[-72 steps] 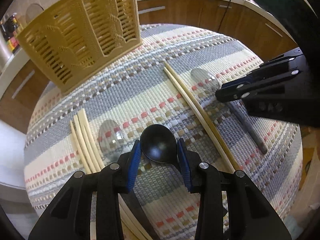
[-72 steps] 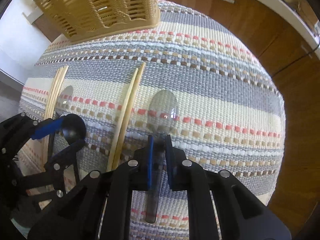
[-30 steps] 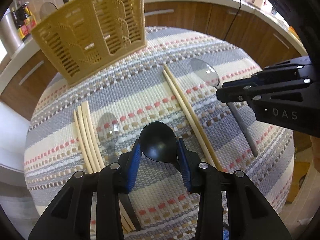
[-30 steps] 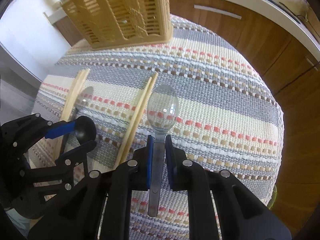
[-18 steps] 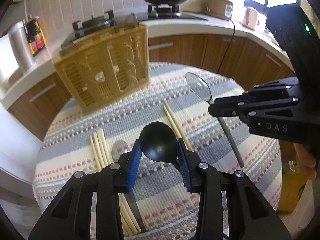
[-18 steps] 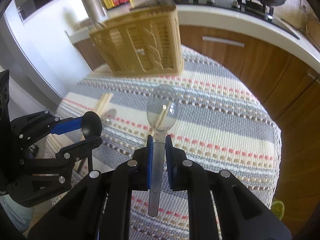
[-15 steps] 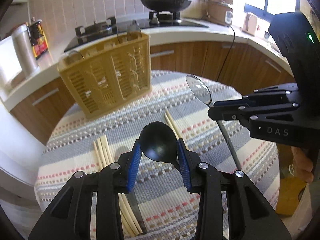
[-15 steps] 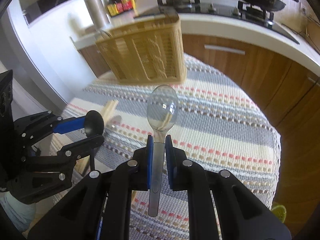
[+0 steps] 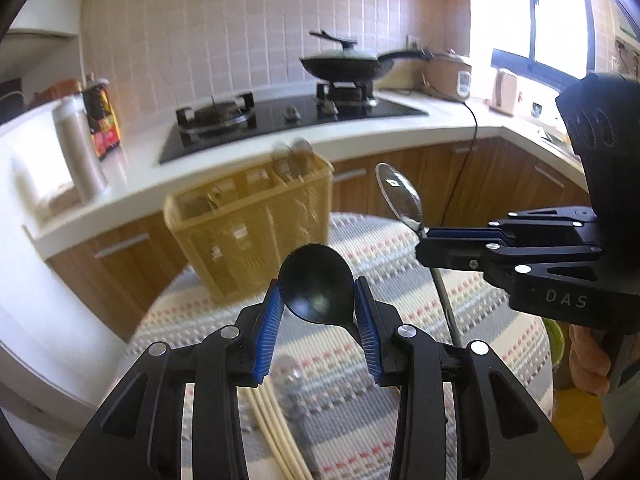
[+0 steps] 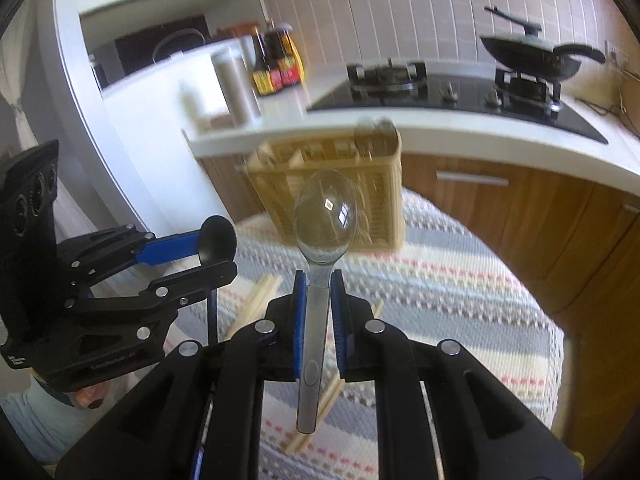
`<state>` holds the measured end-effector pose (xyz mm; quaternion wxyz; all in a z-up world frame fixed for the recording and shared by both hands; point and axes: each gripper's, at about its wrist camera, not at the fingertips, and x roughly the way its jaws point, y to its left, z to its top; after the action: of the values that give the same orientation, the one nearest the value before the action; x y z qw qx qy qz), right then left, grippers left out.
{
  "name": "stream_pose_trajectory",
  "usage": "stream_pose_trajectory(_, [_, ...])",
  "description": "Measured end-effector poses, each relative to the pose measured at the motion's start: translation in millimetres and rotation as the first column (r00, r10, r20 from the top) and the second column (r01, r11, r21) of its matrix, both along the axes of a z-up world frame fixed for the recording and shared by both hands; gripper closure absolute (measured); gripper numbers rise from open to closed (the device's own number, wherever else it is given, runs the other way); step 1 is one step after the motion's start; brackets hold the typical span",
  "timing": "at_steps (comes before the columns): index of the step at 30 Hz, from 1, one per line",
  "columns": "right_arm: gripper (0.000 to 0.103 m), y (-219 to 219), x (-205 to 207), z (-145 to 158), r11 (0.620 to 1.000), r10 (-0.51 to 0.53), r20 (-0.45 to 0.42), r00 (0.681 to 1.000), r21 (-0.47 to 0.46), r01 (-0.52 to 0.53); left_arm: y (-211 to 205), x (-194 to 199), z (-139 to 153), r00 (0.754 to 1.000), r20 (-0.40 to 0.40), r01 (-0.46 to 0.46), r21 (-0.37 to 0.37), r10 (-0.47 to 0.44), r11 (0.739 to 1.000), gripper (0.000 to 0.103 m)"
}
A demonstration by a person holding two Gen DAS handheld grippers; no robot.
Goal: Organize utensils
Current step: 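Lift the black spoon with the left tool while the right tool lifts the clear spoon toward the basket, then lower both spoons into the tan basket and open both tools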
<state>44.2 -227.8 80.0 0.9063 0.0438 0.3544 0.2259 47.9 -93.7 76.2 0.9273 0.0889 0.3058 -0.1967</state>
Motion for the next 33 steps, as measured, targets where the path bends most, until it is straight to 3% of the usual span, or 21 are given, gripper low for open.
stream_pose_trajectory(10, [0.093,5.9,25.3,33.8,0.997,-0.019,0.119,0.993,0.079,0.010,33.0,29.6,39.5,0.991,0.108,-0.079,-0.020,0.081,0.997,0.069])
stream_pose_trajectory(16, [0.093,11.3,52.6,51.9,0.993,-0.065,0.206,0.976,0.111,0.043,54.9,54.7,69.3,0.966,0.215,-0.140,-0.028,0.143,0.990,0.069])
stream_pose_trajectory(21, [0.093,17.4,83.8,67.4,0.987,-0.130,0.267,0.955,0.131,0.098,72.8,84.7,87.1,0.944,0.245,-0.208,-0.072,0.219,0.976,0.069])
stream_pose_trajectory(26, [0.093,25.0,115.5,72.9,0.979,-0.189,0.309,0.932,0.129,0.156,73.2,105.9,93.7,0.907,0.323,-0.268,-0.056,0.271,0.962,0.069])
stream_pose_trajectory(31, [0.093,22.7,138.8,68.3,0.970,-0.244,0.345,0.907,0.107,0.220,63.6,127.4,84.7,0.856,0.415,-0.349,0.028,0.307,0.937,0.069])
stream_pose_trajectory(33, [0.093,21.7,151.0,60.9,0.966,-0.259,0.329,0.908,0.085,0.245,59.2,137.4,75.2,0.849,0.425,-0.371,0.059,0.313,0.927,0.069])
